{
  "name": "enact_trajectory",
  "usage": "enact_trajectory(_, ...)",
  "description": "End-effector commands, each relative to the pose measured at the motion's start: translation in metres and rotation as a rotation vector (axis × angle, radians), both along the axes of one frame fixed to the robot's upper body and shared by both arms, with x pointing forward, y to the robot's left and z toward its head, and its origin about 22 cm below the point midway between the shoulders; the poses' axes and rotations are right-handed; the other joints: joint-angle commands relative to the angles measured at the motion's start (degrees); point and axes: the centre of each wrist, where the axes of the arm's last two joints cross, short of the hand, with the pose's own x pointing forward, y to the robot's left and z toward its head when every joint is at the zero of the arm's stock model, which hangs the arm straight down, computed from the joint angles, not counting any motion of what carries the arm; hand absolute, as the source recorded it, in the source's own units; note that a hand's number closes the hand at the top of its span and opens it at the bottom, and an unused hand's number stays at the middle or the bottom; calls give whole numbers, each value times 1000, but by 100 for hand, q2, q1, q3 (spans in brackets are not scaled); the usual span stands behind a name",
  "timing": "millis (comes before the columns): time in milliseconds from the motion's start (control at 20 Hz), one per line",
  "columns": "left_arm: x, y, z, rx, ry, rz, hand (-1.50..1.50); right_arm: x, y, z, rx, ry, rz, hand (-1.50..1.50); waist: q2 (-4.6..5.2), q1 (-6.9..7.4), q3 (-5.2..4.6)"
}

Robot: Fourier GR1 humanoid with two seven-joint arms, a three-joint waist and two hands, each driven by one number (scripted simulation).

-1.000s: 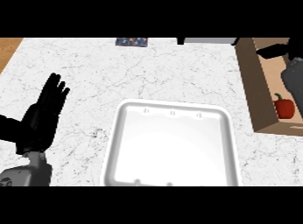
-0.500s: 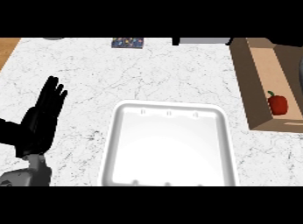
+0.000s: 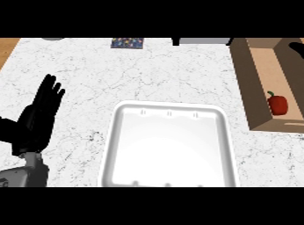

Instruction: Pick the bell pepper from the tray and place it in the cardboard box

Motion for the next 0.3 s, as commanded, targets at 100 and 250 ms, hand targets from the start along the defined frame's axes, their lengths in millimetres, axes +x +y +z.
enact_trajectory(100, -7, 2, 14, -3, 1, 1, 0, -34, -14, -14, 5, -66, -21, -150, -1, 30, -1)
enact_trajectory(250, -1, 2, 11, 4, -16, 1, 0, -67, -44, -31, 7, -38, -23, -150, -3, -6, -2)
